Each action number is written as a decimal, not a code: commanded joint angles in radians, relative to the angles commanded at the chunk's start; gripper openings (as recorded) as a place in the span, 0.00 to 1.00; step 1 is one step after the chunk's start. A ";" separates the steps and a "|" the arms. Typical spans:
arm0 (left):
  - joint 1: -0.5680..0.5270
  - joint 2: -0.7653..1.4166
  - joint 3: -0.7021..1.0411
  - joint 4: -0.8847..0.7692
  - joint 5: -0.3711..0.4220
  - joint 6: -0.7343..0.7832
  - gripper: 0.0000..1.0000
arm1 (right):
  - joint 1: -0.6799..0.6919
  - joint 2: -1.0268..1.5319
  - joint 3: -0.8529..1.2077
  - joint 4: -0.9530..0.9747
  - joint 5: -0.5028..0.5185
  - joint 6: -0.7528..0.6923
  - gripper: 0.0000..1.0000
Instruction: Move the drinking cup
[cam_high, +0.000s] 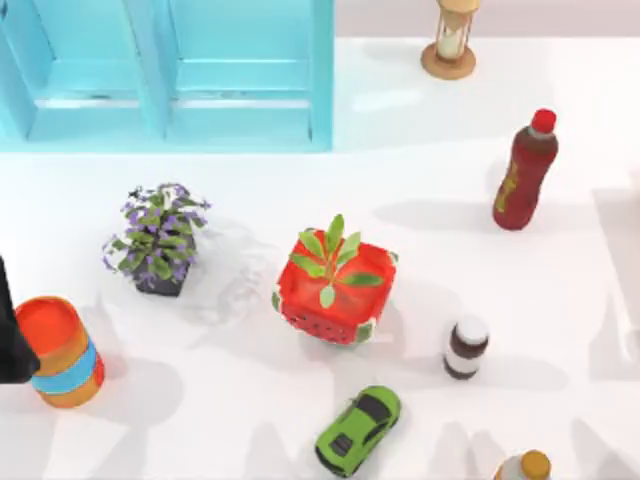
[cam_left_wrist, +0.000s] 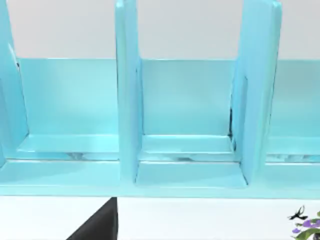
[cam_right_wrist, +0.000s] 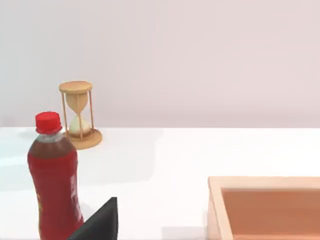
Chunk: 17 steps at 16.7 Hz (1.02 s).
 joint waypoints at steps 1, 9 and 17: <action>0.000 0.000 0.000 0.000 0.000 0.000 1.00 | 0.000 0.000 0.000 0.000 0.000 0.000 1.00; 0.035 0.258 0.204 -0.193 -0.002 0.033 1.00 | 0.000 0.000 0.000 0.000 0.000 0.000 1.00; 0.081 0.716 0.575 -0.512 0.003 0.088 1.00 | 0.000 0.000 0.000 0.000 0.000 0.000 1.00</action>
